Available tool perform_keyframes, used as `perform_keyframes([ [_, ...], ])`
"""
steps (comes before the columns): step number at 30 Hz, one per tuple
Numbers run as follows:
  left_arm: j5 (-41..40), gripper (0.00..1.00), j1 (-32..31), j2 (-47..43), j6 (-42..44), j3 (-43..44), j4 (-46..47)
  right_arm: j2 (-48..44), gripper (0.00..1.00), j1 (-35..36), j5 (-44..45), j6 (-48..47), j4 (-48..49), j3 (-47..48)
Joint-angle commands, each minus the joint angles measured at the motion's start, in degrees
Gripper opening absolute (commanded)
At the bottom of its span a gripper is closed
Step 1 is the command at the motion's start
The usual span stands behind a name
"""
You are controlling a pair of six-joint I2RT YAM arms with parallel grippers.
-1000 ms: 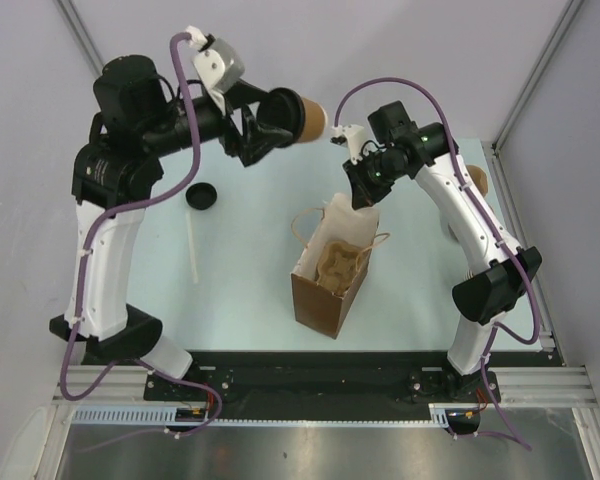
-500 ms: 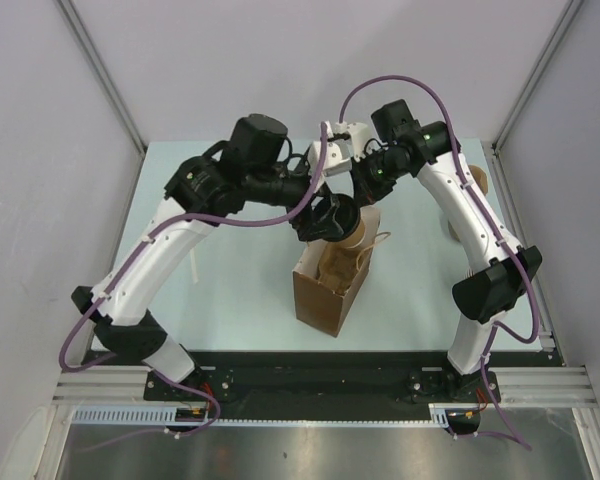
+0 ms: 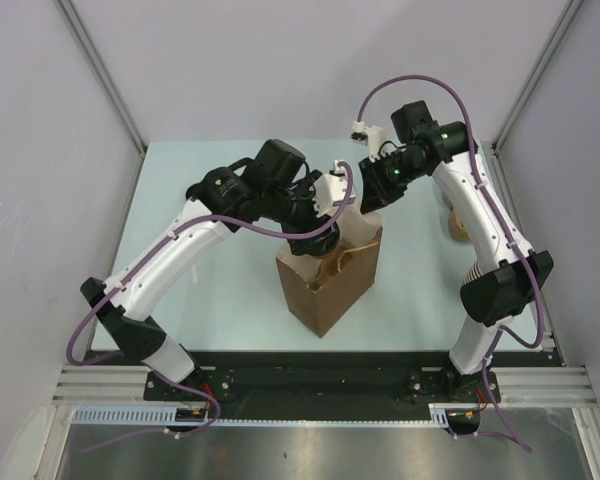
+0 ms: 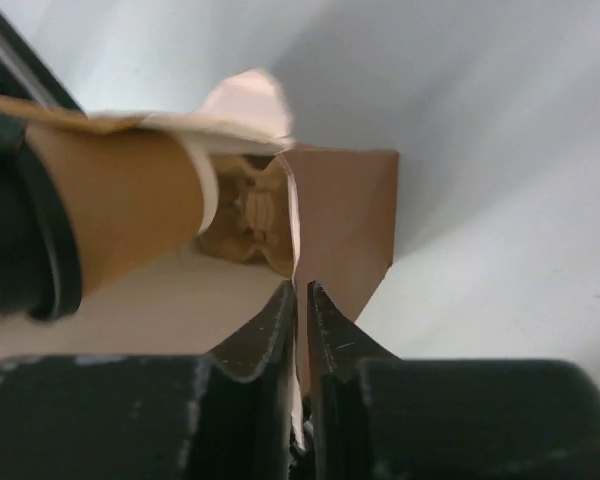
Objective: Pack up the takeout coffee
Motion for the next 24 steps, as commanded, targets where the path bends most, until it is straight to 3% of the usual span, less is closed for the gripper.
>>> perform_keyframes([
  [1, 1.59, 0.0, 1.08, -2.92, 5.66, 0.95, 0.36, -5.42, 0.2, -0.71, -9.29, -3.18, -11.33, -1.36],
  [2, 2.64, 0.0, 1.08, -2.83, 6.44, 1.03, -0.07, -6.9, 0.25, -0.62, -9.65, -2.83, -11.33, -1.8],
  [3, 3.26, 0.0, 1.08, -2.83, 7.06, 1.03, -0.08, -7.53, 0.42, -0.71, -10.18, -3.26, -11.33, -2.24],
  [6, 5.81, 0.0, 1.08, -2.57, 8.12, 2.09, -1.04, -7.62, 0.79, -0.62, -8.7, -5.46, -11.24, -0.41],
  [9, 7.57, 0.0, 1.08, -2.04, 9.78, 2.88, -2.53, -3.51, 0.9, -1.32, -5.44, -7.21, -10.63, 6.0],
  [14, 8.28, 0.0, 1.08, -2.13, 11.55, 3.49, -4.91, 1.43, 0.92, -0.18, -5.52, -13.45, -9.49, 14.36],
  [24, 7.93, 0.0, 1.08, -3.71, 10.94, 1.21, -5.35, 2.75, 0.84, 3.95, -9.12, -24.27, -7.29, 7.96],
])
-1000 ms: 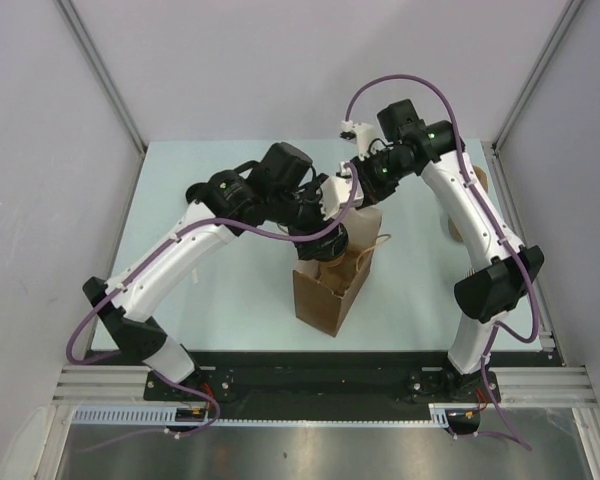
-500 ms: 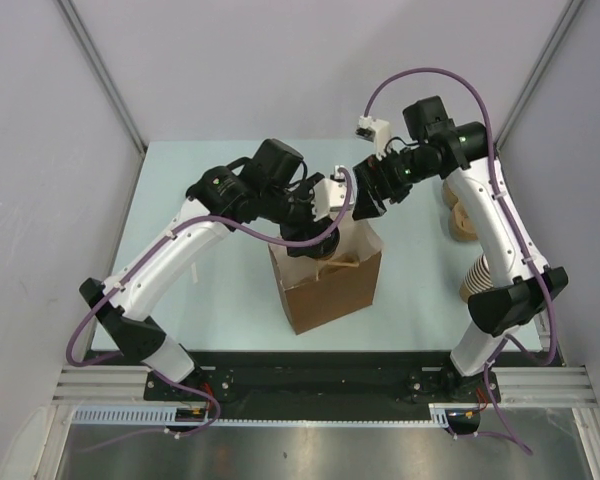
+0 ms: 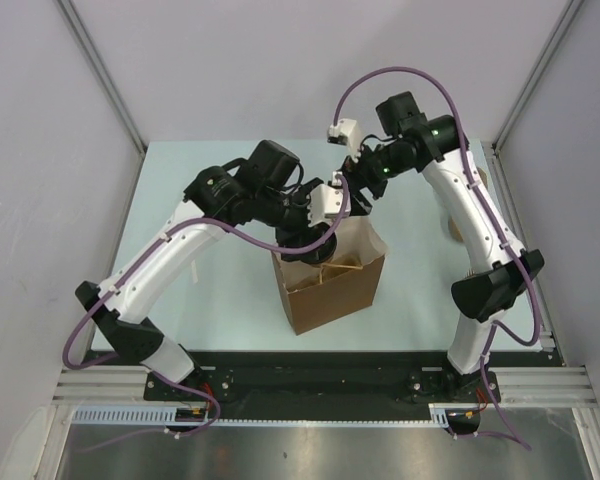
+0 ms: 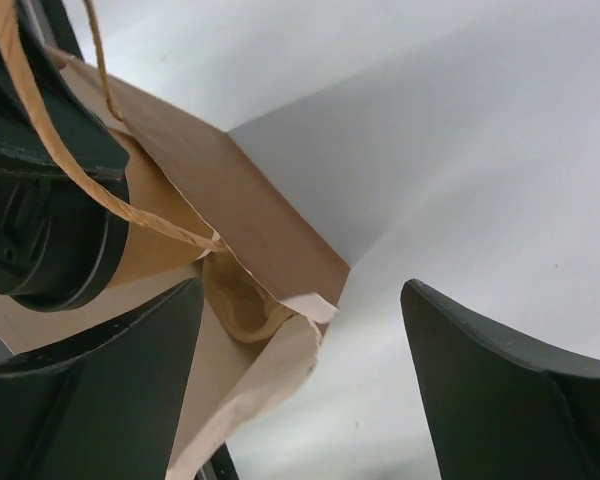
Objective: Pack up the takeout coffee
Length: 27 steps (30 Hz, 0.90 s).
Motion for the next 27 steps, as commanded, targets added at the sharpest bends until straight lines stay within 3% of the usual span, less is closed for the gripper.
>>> perform_keyframes([
  [1, 1.44, 0.0, 0.03, -2.83, 1.49, -0.01, -0.08, 1.04, 0.81, 0.89, -3.03, -7.13, -5.47, -1.14],
  [15, -0.32, 0.0, 0.21, -5.03, 0.97, -4.93, 2.46, 2.37, 0.56, 4.49, -4.96, -9.34, -1.44, -9.23],
  [18, -1.02, 0.0, 0.65, -5.73, 0.44, -6.25, 3.95, 2.28, 0.31, 4.85, -5.14, -7.07, 0.58, -9.49],
  [19, -1.37, 0.0, 0.91, -5.91, 0.26, -6.52, 4.48, 2.37, 0.1, 4.85, -5.31, -5.84, 1.63, -9.14],
  [20, -1.9, 0.0, 1.09, -6.09, 0.09, -6.69, 4.92, 2.54, 0.0, 4.76, -5.4, -4.87, 1.82, -8.1],
  [27, -6.73, 0.0, 1.62, -9.77, -1.15, -12.74, 14.23, -3.33, 0.0, 4.5, -3.56, 5.77, 11.74, -10.44],
])
